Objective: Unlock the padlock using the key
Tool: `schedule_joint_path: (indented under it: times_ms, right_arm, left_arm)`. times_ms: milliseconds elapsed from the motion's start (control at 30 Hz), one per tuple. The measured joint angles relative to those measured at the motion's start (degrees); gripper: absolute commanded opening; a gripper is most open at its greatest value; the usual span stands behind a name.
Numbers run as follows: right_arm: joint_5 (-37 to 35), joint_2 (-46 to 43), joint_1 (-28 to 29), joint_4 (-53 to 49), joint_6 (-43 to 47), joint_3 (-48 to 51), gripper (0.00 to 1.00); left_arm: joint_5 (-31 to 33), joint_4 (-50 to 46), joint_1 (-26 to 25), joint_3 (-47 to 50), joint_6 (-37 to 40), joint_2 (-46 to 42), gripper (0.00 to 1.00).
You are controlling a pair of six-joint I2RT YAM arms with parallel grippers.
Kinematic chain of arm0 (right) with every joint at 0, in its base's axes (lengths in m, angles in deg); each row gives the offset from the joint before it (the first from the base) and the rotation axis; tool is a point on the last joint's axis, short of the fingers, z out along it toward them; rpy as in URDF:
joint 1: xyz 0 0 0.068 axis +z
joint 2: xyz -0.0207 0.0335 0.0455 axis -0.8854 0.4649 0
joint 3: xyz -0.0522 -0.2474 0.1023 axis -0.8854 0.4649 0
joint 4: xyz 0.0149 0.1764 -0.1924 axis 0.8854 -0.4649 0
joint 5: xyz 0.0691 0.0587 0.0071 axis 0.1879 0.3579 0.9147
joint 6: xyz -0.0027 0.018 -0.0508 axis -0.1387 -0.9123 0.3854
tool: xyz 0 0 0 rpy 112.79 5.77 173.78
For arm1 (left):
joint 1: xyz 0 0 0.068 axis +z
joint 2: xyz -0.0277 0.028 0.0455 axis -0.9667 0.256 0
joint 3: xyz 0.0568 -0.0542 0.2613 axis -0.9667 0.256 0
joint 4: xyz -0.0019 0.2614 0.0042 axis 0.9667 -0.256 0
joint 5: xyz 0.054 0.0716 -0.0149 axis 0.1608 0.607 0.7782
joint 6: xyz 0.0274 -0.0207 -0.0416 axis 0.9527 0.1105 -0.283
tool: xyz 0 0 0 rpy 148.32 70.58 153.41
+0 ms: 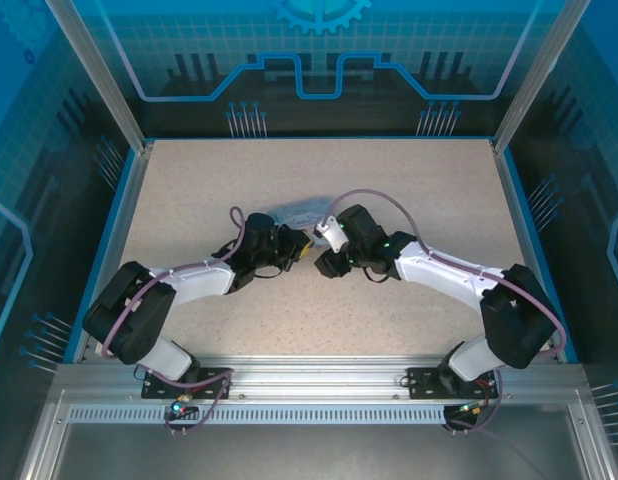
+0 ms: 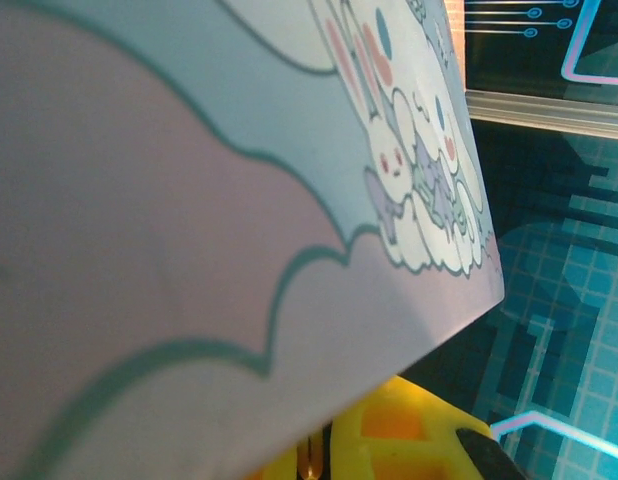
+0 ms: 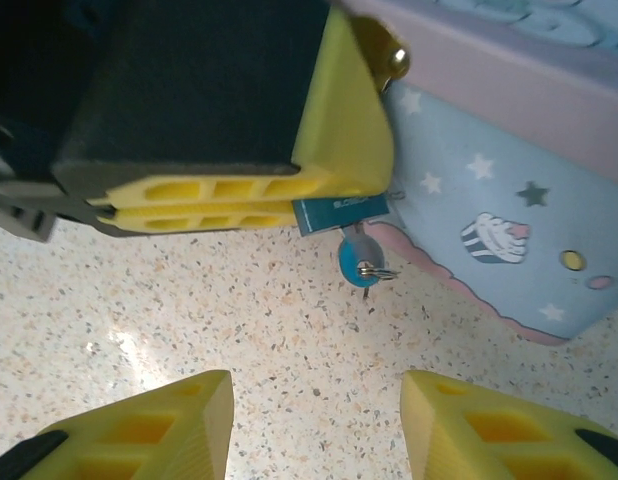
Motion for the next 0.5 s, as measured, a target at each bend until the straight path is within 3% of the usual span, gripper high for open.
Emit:
schedule_joint_path:
  times_ms: [400, 500]
  right_arm:
    - [-2.2, 5.2, 0.8, 1.1, 2.6, -3.2, 0.44]
    - [-2.6, 5.4, 0.8, 1.1, 3.0, -3.8, 0.39]
  left_arm:
    - [-2.8, -2.5, 0.2, -1.0, 0.0, 0.0, 0.0]
    - [-2.9, -2.6, 0.2, -1.0, 0.0, 0.1, 0.0]
